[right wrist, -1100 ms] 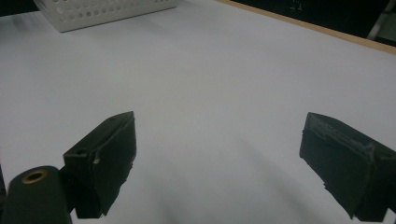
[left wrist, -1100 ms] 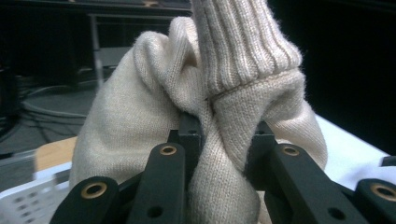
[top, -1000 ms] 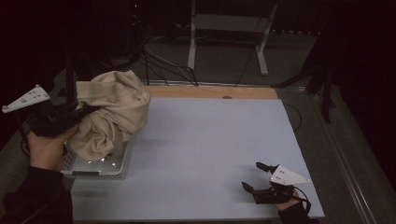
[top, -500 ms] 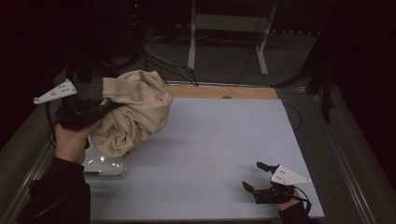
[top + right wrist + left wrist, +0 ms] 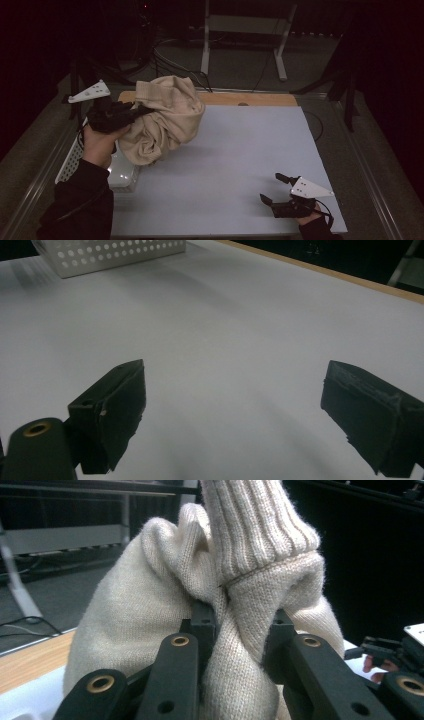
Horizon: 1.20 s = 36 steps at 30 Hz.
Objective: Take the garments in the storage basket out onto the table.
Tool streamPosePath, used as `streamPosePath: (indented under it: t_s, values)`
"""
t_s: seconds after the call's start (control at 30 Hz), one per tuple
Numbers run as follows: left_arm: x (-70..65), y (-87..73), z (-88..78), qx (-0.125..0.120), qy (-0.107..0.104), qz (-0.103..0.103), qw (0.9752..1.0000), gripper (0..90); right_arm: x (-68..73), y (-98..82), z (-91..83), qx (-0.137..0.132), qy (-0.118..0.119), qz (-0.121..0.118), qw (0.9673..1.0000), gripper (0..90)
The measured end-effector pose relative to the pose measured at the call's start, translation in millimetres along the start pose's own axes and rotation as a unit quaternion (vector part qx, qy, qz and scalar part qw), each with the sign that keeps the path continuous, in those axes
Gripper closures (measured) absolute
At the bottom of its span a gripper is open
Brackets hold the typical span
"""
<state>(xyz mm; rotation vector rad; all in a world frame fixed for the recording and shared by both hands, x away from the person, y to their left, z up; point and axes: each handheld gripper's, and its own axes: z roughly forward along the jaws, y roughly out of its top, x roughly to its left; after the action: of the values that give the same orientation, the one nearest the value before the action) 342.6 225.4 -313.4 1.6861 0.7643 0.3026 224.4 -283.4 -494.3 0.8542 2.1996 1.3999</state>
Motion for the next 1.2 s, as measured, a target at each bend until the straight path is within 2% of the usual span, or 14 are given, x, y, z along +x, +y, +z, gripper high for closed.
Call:
streamPosePath:
  t_s: [0.63,0.87,1.2]
  values:
    - [-9.9,8.9,56.8,0.019,-0.034,0.004,0.9992,75.9,-0.1,0.1,-0.5,0.000,-0.002,-0.001,1.0000,11.0]
    - [-16.8,13.6,83.2,0.024,-0.050,0.007,0.9984,75.8,0.2,0.1,-0.5,0.001,-0.002,-0.001,1.0000,11.0]
    - [-25.2,20.2,108.1,0.029,-0.064,0.012,0.9975,75.8,-0.3,0.1,-0.9,0.000,-0.002,0.000,1.0000,11.0]
